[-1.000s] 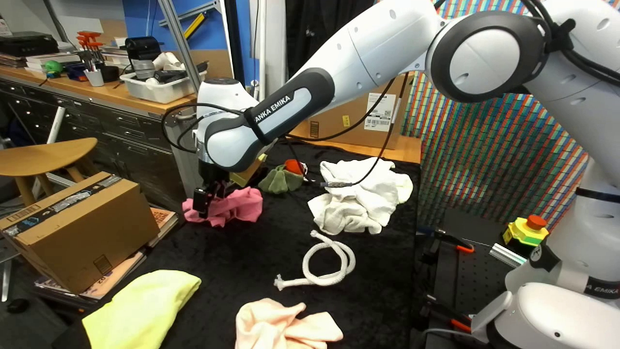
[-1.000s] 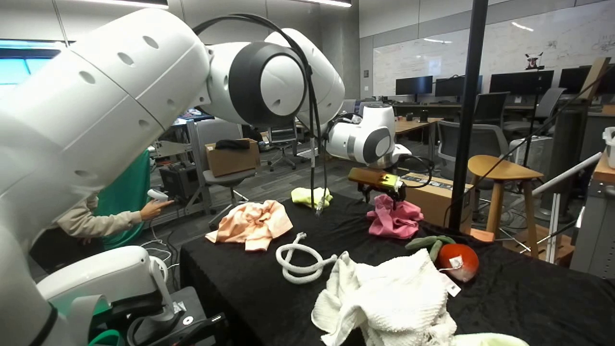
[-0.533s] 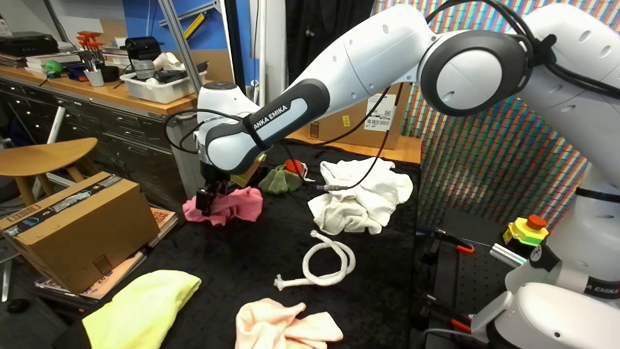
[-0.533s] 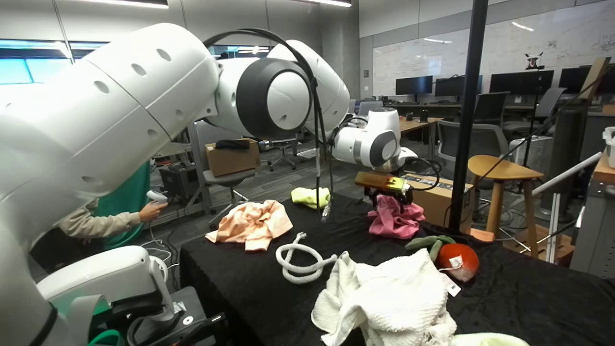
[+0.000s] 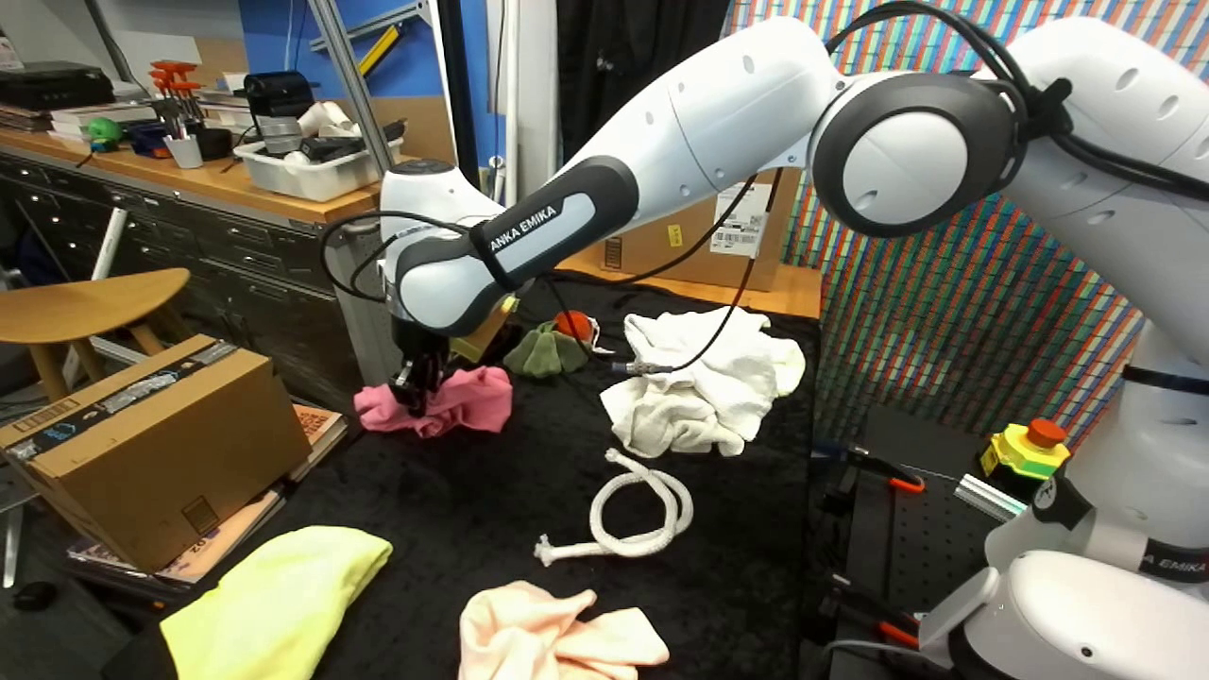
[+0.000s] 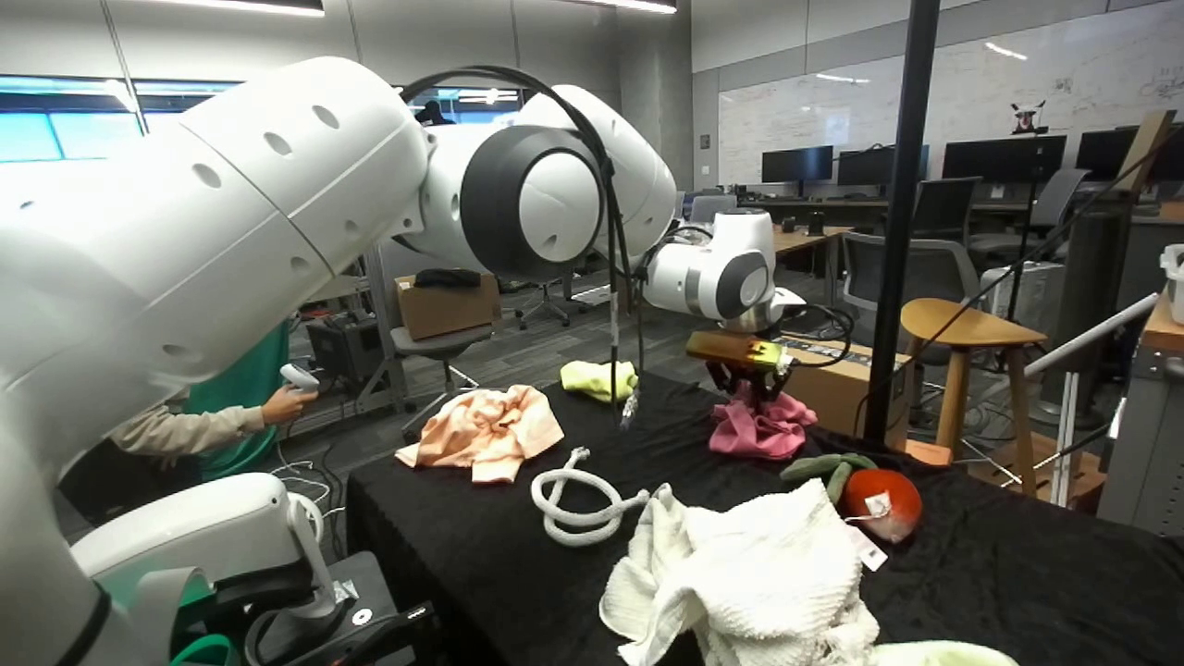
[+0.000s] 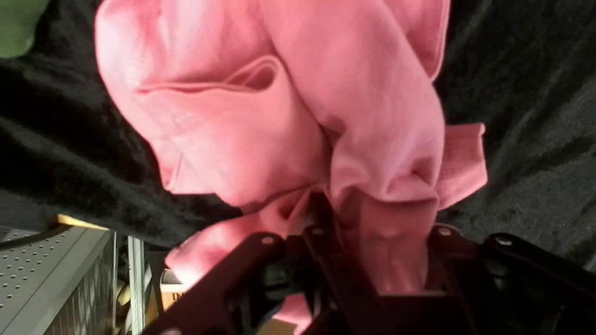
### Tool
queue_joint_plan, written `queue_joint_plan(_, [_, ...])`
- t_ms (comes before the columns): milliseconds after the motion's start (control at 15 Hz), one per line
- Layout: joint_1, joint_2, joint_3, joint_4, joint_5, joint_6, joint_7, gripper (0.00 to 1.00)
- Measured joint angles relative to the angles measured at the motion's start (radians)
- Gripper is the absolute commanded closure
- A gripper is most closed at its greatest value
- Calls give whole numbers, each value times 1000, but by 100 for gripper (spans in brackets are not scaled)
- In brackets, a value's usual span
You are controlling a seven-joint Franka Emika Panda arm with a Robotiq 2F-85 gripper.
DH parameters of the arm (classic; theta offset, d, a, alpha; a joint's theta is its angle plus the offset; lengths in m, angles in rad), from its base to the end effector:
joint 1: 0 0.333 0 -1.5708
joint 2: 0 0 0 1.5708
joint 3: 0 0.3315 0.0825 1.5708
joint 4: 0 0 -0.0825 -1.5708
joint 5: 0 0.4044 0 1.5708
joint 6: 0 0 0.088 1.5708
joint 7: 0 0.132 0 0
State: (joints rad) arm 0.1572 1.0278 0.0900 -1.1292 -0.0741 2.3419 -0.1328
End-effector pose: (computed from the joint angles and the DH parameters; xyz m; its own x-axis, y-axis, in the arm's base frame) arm 0.8010 0.1761 0.1669 0.9132 0.3615 0.1878 0.3663 -0.9304 0.0098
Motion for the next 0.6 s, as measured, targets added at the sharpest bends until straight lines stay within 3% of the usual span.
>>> queue_joint_plan(133, [-1,0,1,11,0,-39,-10,99])
queue_joint_plan(600, [-12,-36,14,32,1,-178,-81,97])
